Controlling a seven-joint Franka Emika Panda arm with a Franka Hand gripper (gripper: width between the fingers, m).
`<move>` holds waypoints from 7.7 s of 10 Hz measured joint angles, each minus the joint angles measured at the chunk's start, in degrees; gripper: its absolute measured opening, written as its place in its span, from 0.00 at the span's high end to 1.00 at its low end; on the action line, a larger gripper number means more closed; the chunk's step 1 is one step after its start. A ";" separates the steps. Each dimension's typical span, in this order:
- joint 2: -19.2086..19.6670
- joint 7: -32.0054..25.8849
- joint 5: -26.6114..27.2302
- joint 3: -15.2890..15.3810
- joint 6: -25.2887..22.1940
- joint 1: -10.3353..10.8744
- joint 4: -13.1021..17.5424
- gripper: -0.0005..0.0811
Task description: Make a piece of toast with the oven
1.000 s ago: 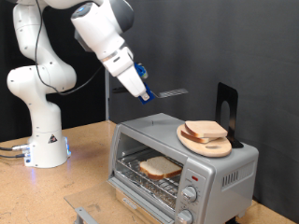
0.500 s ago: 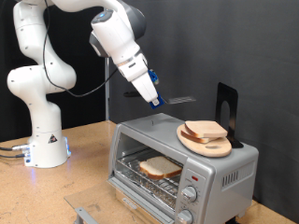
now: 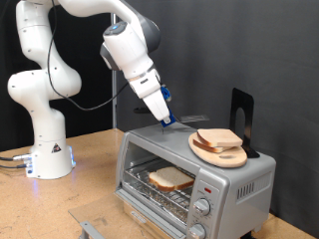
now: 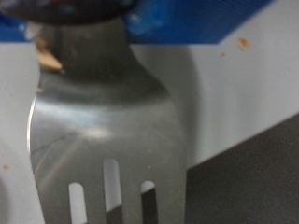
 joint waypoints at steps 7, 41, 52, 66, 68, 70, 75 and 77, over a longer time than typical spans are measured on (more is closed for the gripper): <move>2.99 -0.37 0.00 1.35 3.60 0.01 -0.02 0.05; -8.74 -0.51 2.81 -28.27 -41.16 -13.67 -5.32 0.00; -1.57 23.69 6.24 -33.23 -36.28 -22.22 -3.45 0.00; 19.06 9.50 8.37 -33.48 -24.35 -21.98 2.43 0.00; 24.15 5.25 10.92 -32.80 -22.91 -21.97 3.26 0.00; 29.08 1.14 14.64 -31.52 -20.67 -21.96 4.02 0.00; 37.32 -4.90 21.05 -27.20 -19.81 -21.90 6.25 0.00; 37.76 -6.35 22.06 -25.30 -21.34 -21.76 6.01 0.00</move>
